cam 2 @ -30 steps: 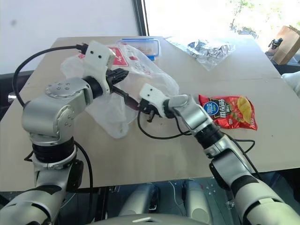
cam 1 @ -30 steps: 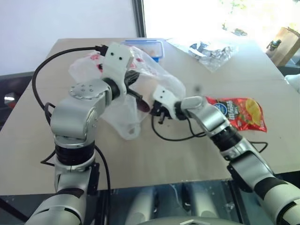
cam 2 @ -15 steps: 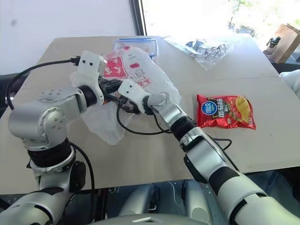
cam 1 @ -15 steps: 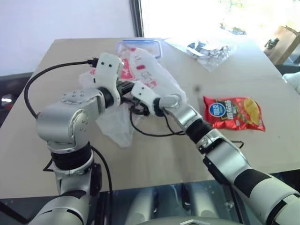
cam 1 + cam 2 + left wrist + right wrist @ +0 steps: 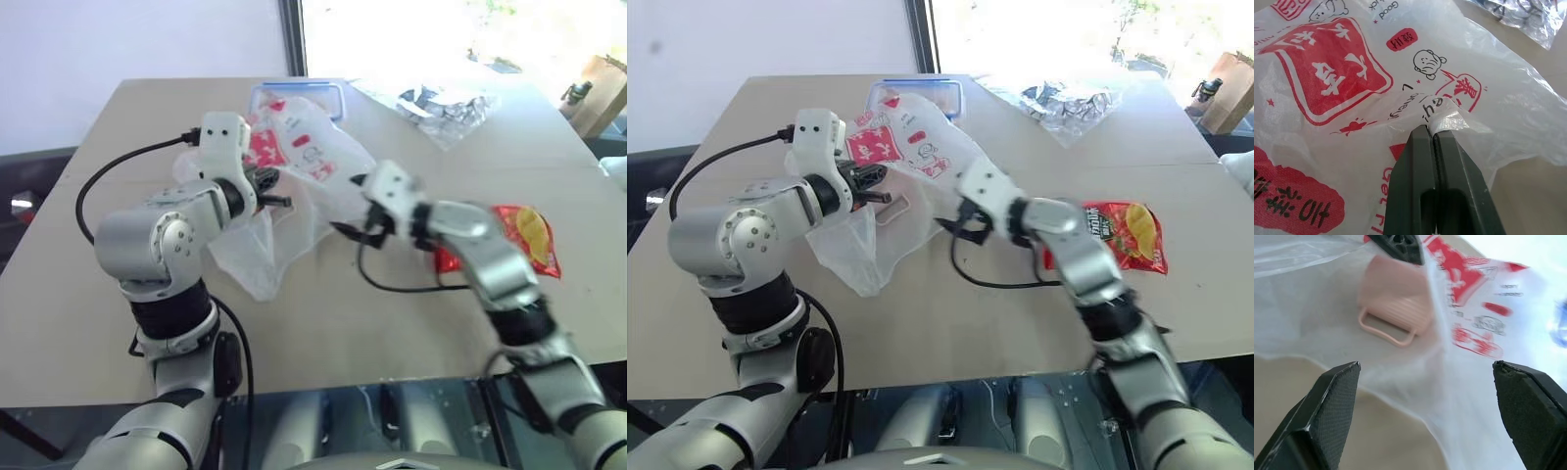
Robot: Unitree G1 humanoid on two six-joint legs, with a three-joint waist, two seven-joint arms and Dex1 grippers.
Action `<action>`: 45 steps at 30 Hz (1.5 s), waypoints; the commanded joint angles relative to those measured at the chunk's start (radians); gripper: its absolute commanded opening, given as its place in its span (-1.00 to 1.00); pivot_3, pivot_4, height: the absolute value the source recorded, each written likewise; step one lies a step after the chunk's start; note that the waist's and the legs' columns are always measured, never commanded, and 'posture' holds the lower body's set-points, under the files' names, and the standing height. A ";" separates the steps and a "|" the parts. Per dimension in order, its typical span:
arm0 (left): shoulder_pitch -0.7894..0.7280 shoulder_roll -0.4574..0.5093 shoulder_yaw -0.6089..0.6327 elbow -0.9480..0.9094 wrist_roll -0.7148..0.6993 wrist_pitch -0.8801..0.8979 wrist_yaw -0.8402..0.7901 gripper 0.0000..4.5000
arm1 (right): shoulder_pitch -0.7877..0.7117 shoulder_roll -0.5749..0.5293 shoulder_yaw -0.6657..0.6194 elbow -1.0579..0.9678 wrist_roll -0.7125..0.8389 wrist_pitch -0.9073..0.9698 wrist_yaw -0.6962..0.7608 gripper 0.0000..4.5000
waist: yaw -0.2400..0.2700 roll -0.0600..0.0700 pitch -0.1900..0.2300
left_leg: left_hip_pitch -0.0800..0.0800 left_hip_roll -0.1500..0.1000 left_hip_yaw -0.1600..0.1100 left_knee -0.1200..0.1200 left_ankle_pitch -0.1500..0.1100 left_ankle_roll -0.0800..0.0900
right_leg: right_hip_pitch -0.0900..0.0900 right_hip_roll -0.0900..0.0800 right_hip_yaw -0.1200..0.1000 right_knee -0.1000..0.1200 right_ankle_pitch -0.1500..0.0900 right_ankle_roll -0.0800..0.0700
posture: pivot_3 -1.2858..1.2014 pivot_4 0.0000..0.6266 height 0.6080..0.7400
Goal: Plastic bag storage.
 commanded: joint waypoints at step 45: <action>-0.022 0.049 -0.066 0.074 -0.040 -0.139 0.046 -1.00 | 0.672 -0.342 -0.237 0.229 -0.661 -0.836 -0.534 -0.98 | 0.028 -0.004 -0.001 | 0.003 0.002 0.004 0.008 0.001 0.000 | 0.007 0.001 0.003 0.000 0.000 0.000 | 0.03 -0.52 1.00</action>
